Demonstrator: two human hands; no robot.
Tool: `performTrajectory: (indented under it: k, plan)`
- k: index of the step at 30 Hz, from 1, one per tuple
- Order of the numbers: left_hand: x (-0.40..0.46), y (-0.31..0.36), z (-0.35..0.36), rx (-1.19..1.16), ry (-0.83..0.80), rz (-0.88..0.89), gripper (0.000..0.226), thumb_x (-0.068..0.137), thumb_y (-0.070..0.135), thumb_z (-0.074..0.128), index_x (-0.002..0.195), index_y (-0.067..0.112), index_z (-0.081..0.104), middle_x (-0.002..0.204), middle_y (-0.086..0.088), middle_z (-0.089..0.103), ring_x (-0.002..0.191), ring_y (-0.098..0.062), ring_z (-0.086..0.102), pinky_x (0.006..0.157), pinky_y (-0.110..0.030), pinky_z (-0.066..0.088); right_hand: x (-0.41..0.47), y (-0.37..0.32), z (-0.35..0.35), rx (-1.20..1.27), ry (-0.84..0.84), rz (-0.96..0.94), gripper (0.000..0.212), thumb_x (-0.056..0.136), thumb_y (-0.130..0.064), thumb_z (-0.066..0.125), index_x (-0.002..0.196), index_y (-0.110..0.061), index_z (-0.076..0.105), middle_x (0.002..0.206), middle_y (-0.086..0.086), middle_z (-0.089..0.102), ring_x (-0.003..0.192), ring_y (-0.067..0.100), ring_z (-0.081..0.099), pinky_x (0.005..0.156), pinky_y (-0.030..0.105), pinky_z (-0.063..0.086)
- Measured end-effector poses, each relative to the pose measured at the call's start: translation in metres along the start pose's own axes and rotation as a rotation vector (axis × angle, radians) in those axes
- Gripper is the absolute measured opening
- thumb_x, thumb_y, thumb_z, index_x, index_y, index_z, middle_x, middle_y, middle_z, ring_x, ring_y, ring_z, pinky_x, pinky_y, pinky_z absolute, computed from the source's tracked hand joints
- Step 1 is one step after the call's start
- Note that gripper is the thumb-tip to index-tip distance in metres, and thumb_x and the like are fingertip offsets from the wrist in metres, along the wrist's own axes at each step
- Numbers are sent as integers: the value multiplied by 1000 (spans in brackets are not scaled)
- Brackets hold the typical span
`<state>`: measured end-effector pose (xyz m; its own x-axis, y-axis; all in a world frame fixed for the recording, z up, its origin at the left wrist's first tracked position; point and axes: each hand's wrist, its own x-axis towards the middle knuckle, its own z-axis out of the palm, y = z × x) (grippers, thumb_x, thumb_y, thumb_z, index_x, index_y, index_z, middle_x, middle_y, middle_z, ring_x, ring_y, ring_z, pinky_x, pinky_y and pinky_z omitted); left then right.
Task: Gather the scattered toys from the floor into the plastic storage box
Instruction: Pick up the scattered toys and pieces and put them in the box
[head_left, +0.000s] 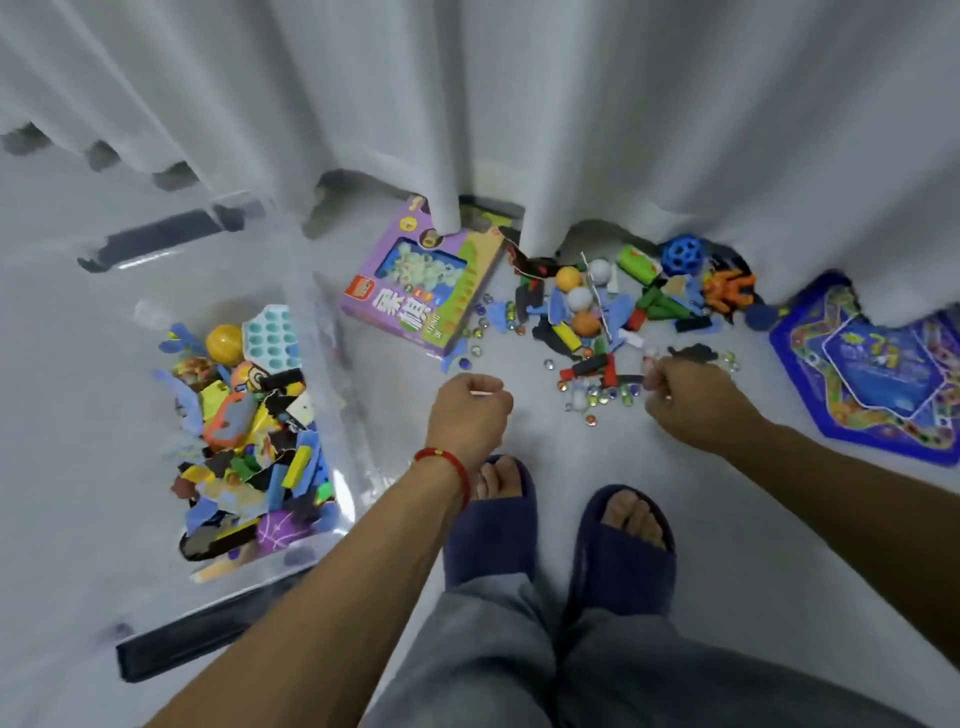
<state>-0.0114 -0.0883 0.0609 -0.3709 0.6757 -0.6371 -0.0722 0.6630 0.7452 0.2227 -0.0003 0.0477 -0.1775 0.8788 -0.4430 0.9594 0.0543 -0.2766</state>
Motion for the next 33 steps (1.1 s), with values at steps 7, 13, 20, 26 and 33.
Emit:
performTrajectory:
  k: [7,13,20,26,33]
  plan:
    - [101,-50,33,701,295,284,51,82,20,64,132,19,54,136,-7,53,128,-28,45,106,-40,41,32,0,104,-50,291,-114,49,87,-40,66,128,-21,48,134,8,44,100,28,62,70,40,58]
    - [124,-79,41,886,354,502,62,77,24,58,138,14,44,142,-14,41,132,-33,37,101,-45,41,59,-11,124,-158,364,-194,63,91,-51,57,146,-27,37,156,11,27,98,30,65,65,35,56]
    - [125,-86,43,906,407,518,39,91,29,55,126,12,54,126,-10,51,113,-31,46,94,-41,41,61,-1,134,-271,400,-313,38,97,-37,55,132,-22,50,144,11,42,85,25,61,58,31,51]
    - [131,-91,36,669,338,532,19,88,10,65,107,10,66,105,-10,59,97,-27,55,89,-32,47,54,13,148,-201,453,-370,27,94,-9,63,119,-9,51,127,20,51,90,27,60,72,31,58]
    - [129,-91,35,704,367,541,16,90,14,66,105,10,71,102,-10,64,91,-24,59,81,-19,38,56,24,151,-338,423,-433,24,101,5,32,118,-3,46,113,22,52,102,28,54,90,33,47]
